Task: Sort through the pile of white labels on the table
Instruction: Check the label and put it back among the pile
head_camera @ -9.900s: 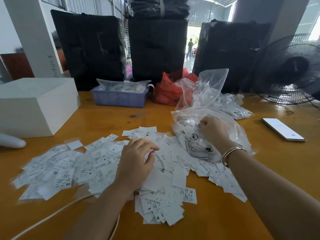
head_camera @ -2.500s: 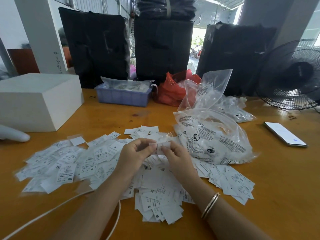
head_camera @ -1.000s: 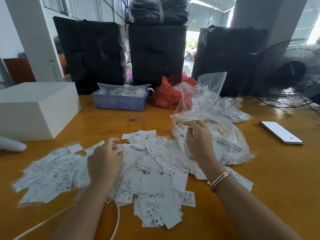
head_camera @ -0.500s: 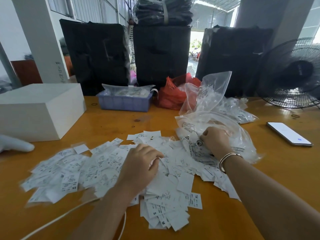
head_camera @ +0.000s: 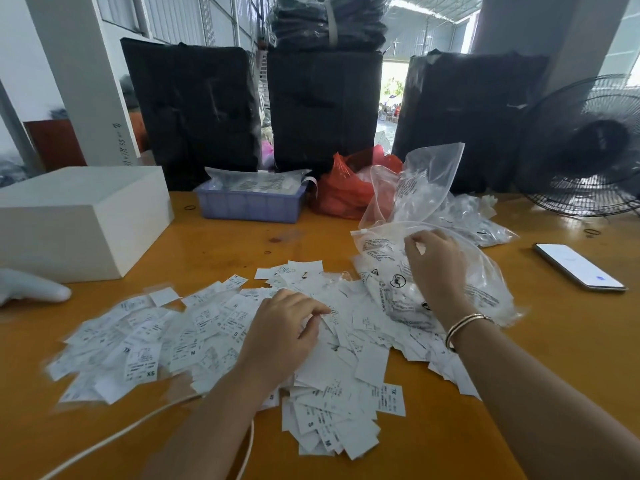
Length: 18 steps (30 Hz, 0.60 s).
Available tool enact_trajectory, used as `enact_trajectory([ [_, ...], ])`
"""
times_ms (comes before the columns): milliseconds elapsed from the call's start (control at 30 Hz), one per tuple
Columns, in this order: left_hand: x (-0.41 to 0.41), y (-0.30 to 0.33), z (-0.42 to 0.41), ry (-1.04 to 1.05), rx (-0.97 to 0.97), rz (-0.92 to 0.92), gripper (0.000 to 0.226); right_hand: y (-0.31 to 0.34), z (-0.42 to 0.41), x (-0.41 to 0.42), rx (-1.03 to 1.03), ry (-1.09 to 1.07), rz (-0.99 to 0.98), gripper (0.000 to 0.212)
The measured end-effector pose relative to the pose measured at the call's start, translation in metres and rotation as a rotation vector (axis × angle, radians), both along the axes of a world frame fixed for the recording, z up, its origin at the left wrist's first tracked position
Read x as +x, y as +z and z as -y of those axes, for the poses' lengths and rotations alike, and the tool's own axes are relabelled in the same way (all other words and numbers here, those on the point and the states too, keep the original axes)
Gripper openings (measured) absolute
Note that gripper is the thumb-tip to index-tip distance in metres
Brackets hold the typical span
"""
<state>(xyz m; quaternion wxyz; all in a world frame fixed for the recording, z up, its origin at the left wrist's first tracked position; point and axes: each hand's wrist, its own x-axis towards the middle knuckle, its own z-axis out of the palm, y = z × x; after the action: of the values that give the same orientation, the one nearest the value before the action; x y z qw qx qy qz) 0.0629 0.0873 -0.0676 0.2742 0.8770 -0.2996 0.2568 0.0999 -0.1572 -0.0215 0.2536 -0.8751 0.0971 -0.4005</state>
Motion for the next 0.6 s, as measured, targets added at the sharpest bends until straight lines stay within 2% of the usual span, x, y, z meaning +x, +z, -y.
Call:
enact_trajectory([
  [100,0.0,-0.001,0.0,0.016,-0.089,-0.047,0.019,0.005,-0.023,-0.015,0.248,0.267,0.072,0.009],
  [167,0.0,-0.001,0.0,0.021,-0.187,-0.116,0.021,-0.001,-0.039,-0.028,0.458,0.472,-0.032,0.006],
  [233,-0.001,0.001,0.001,0.018,-0.232,-0.157,0.024,-0.013,-0.055,-0.039,0.551,0.637,-0.179,0.01],
  [300,-0.002,0.003,0.001,0.004,-0.231,-0.179,0.034,-0.022,-0.067,-0.045,0.515,0.735,-0.31,0.013],
  [367,-0.002,0.003,0.001,-0.024,-0.246,-0.242,0.047,-0.027,-0.075,-0.048,0.492,0.785,-0.351,0.014],
  [400,-0.002,0.003,0.001,-0.027,-0.262,-0.278,0.044,-0.028,-0.078,-0.048,0.487,0.797,-0.346,0.015],
  [500,0.001,0.003,0.001,0.021,-0.399,-0.307,0.005,-0.031,-0.083,-0.048,0.454,0.804,-0.335,0.016],
  [600,0.004,0.002,0.0,0.064,-0.61,-0.327,0.006,-0.033,-0.083,-0.046,0.401,0.697,-0.29,0.015],
])
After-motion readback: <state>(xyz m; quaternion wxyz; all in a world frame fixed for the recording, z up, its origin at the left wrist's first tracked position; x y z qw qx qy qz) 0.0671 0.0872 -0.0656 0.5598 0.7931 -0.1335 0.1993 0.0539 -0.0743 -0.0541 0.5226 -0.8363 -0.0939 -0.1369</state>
